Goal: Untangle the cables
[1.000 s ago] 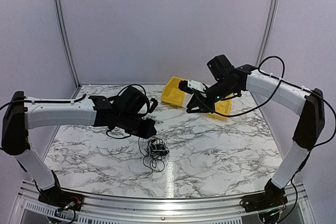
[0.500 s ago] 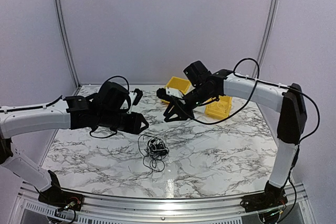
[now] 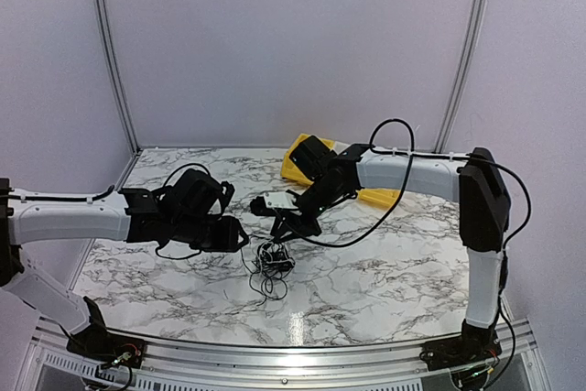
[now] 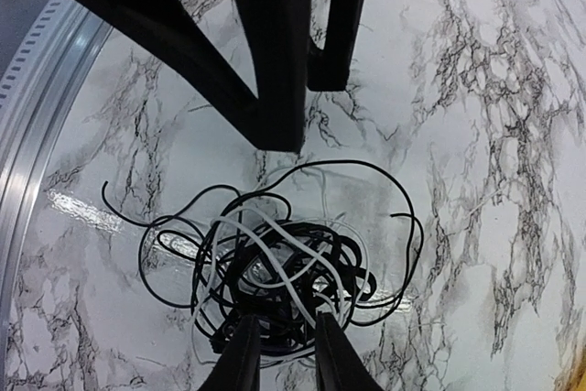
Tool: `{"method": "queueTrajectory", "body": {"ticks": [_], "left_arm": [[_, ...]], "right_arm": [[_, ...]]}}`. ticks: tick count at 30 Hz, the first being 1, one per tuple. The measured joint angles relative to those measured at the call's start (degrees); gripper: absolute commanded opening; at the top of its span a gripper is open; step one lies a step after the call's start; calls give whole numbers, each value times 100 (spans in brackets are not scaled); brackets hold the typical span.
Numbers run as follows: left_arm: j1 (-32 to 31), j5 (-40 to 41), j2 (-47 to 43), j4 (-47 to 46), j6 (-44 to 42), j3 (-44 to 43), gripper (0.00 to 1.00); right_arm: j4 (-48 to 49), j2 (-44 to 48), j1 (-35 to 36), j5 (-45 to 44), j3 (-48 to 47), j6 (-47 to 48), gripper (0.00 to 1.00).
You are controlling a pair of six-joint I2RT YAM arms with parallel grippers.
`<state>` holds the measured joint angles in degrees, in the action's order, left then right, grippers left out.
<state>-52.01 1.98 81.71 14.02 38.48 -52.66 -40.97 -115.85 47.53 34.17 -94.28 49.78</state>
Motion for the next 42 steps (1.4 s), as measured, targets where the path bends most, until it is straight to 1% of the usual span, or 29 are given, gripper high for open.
{"method": "queueTrajectory", "body": {"ticks": [9, 13, 24, 27, 30, 32, 37, 42], "left_arm": [[61, 2, -393, -201, 293, 267, 41], [61, 4, -415, -232, 367, 273, 41], [61, 83, -610, -356, 592, 501, 42], [63, 107, -608, -387, 621, 507, 42], [66, 111, -599, -459, 640, 507, 42], [66, 111, -597, -525, 660, 520, 42], [66, 111, -516, -737, 704, 592, 44], [66, -79, -66, -1113, 632, 590, 47]], "right_arm": [[76, -142, 13, -245, -42, 26, 19], [166, -170, 15, -367, -42, 24, 14], [286, -227, 20, -564, -42, 24, 16], [302, -232, 33, -601, -42, 22, 13], [308, -273, 59, -623, -74, 20, 7], [321, -313, 74, -627, -118, 20, 0], [315, -328, 83, -614, -247, 20, 0], [297, -164, 83, -555, -280, -37, 0]]}}
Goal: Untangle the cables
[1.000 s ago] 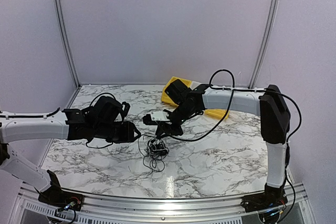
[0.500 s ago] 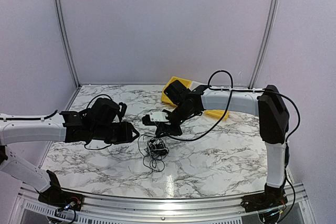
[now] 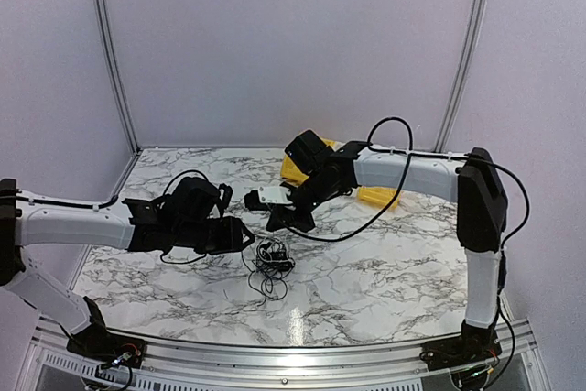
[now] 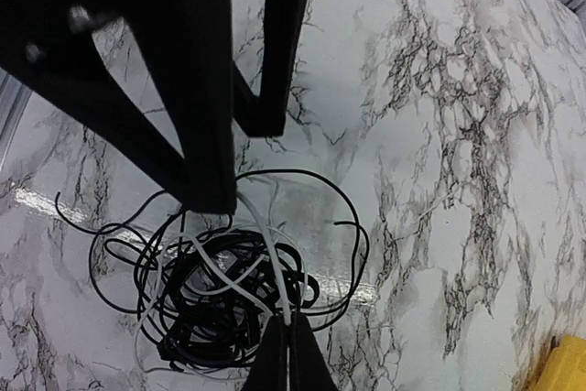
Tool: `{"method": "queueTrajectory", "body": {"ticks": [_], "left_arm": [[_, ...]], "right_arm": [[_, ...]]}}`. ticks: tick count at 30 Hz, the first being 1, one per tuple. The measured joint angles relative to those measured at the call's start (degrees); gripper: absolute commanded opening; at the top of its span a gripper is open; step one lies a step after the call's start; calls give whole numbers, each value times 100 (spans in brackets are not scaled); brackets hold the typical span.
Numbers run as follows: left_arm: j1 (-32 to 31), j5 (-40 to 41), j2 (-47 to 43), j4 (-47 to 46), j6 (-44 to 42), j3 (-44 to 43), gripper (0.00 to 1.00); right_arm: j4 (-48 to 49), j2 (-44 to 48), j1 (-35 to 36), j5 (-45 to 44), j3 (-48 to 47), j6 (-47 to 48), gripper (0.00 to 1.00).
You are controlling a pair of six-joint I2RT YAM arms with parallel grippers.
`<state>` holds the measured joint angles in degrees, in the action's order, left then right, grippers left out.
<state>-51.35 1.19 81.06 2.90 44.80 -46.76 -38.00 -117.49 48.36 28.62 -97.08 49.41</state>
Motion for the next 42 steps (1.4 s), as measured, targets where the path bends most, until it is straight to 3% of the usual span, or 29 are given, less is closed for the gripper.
{"method": "queueTrajectory", "body": {"ticks": [9, 18, 22, 27, 33, 37, 42], "left_arm": [[0, -555, 831, -1012, -264, -243, 46], [4, -914, 2503, -1554, -557, -1239, 35], [9, -1091, 2940, -1596, -634, -1255, 34], [44, -1290, 3064, -1679, -688, -1255, 34], [79, -1458, 2870, -1639, -868, -1226, 42], [79, -1464, 2326, -1373, -1091, -1237, 47], [79, -1416, 1591, -992, -1340, -1362, 48]], "right_arm": [[-197, 671, 2, 289, -758, -522, 0], [-442, 986, 2, 603, -2922, -1412, 0], [-127, 1338, 2, 509, -3257, -1934, 0], [570, 1805, 2, 48, -3276, -2319, 0], [1088, 2090, -278, -358, -3012, -2404, 0], [1259, 2256, -973, -428, -2286, -2535, 0], [1532, 2511, -1805, -575, -691, -2520, 0]]}}
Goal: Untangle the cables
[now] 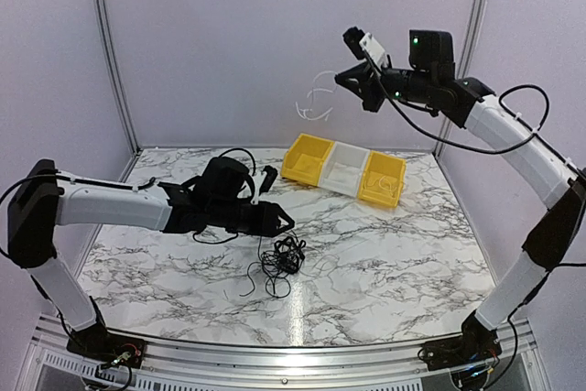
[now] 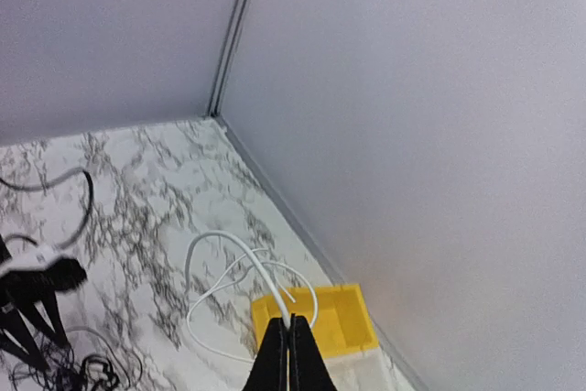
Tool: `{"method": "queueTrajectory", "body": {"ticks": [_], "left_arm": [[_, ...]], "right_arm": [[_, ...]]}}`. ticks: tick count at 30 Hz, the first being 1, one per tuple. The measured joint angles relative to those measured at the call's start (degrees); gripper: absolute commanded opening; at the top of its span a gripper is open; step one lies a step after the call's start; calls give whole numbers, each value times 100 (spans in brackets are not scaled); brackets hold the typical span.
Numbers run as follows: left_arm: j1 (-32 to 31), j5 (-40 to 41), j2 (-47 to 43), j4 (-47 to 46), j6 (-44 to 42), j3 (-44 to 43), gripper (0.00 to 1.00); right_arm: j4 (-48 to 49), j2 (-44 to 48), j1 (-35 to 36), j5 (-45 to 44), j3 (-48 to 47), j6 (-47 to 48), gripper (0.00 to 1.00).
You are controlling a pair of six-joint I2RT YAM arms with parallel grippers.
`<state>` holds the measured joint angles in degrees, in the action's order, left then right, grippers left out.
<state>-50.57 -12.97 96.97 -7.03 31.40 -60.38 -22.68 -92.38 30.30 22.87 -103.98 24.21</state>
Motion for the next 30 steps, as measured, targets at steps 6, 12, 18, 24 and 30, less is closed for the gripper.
{"method": "queueTrajectory", "body": {"ticks": [6, 12, 18, 24, 30], "left_arm": [[0, 332, -651, 702, -247, 2, 49], [0, 730, -1178, 1036, -302, 177, 49], [0, 905, -1226, 1191, -245, 256, 50], [0, 964, -1226, 1248, -190, 275, 50], [0, 1010, -1226, 1252, -109, 286, 50]], "right_arm": [[260, 118, -1038, -94, 1556, 90, 0], [361, -63, -1860, -79, 1725, 116, 0], [490, -610, -2459, -33, 1757, 151, 0], [505, -1294, -2684, -101, 1954, 216, 0], [527, -1705, -2684, -262, 2031, 232, 0]]}}
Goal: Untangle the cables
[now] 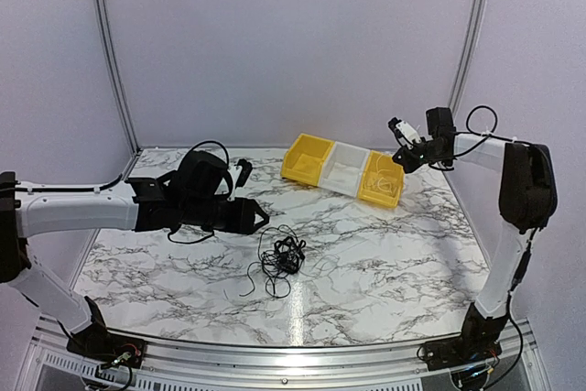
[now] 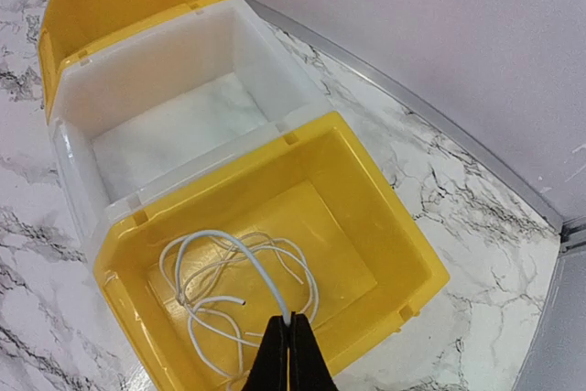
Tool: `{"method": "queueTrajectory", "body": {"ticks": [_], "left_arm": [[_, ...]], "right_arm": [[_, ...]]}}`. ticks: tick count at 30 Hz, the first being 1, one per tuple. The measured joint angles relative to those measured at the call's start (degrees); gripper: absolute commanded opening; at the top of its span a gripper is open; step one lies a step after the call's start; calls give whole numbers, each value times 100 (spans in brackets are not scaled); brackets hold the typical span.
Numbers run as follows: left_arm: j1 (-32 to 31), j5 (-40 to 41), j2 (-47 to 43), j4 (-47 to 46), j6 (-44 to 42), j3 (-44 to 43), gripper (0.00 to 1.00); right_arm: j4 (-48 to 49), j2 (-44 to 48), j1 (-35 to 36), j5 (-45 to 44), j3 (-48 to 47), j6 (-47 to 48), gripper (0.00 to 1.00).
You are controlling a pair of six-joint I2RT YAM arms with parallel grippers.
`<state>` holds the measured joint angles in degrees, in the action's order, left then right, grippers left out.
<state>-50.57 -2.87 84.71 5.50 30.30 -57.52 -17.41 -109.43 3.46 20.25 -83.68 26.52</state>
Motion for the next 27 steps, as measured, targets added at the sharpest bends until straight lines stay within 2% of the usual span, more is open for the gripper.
{"method": "queueTrajectory", "body": {"ticks": [20, 25, 26, 27], "left_arm": [[0, 92, -179, 44, 382, 275, 49], [0, 114, -192, 42, 404, 304, 49], [0, 129, -201, 44, 409, 308, 49], [0, 144, -212, 44, 417, 310, 49]], "right_arm": [[433, -544, 267, -772, 101, -249, 1], [437, -527, 304, -914, 101, -216, 16], [404, -498, 304, -922, 103, -201, 23], [358, -437, 304, -922, 120, -173, 35]]}}
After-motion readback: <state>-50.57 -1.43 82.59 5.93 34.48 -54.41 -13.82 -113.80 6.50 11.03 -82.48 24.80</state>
